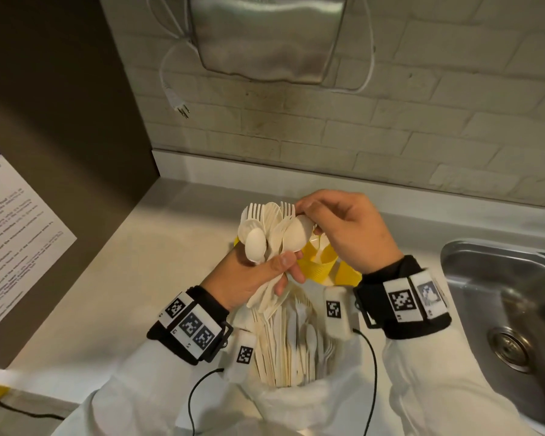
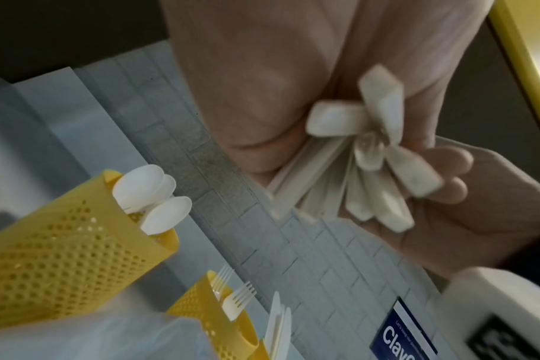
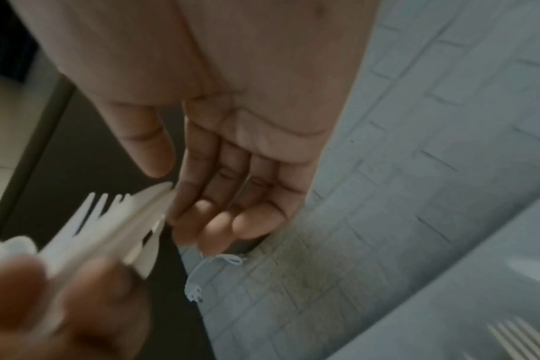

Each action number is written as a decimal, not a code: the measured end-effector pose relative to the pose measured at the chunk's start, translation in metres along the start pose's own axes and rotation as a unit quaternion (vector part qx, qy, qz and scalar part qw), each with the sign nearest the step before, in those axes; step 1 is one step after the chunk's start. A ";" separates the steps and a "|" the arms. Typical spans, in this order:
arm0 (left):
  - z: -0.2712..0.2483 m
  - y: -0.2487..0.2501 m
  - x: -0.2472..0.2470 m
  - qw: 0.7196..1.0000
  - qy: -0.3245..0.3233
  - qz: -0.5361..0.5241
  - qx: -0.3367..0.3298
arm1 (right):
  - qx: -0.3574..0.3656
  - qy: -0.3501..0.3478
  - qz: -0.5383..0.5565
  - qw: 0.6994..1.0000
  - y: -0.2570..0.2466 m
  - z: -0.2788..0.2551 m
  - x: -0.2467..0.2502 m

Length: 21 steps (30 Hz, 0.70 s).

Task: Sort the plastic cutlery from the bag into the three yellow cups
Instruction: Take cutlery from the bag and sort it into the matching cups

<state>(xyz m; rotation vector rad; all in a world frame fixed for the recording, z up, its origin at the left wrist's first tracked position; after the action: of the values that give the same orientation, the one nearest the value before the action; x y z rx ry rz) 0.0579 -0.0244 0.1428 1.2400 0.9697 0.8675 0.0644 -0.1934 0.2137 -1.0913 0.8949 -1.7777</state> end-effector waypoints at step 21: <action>0.002 0.000 0.011 1.000 -0.005 0.022 0.001 | 0.112 0.159 -0.059 0.979 0.003 0.006 -0.009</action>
<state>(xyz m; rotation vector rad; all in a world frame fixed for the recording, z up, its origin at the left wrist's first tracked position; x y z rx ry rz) 0.0640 -0.0149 0.1413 1.2702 0.9384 0.8937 0.0731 -0.1875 0.2106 -0.7404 0.8026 -2.1342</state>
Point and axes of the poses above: each hand's wrist, its own z-axis towards the middle knuckle, its own x-axis out of the back of the hand, y = z × x, the point moved 4 cm from there along z, towards the middle knuckle, and after that the axes turned 12 degrees about y, right-handed, at the moved point
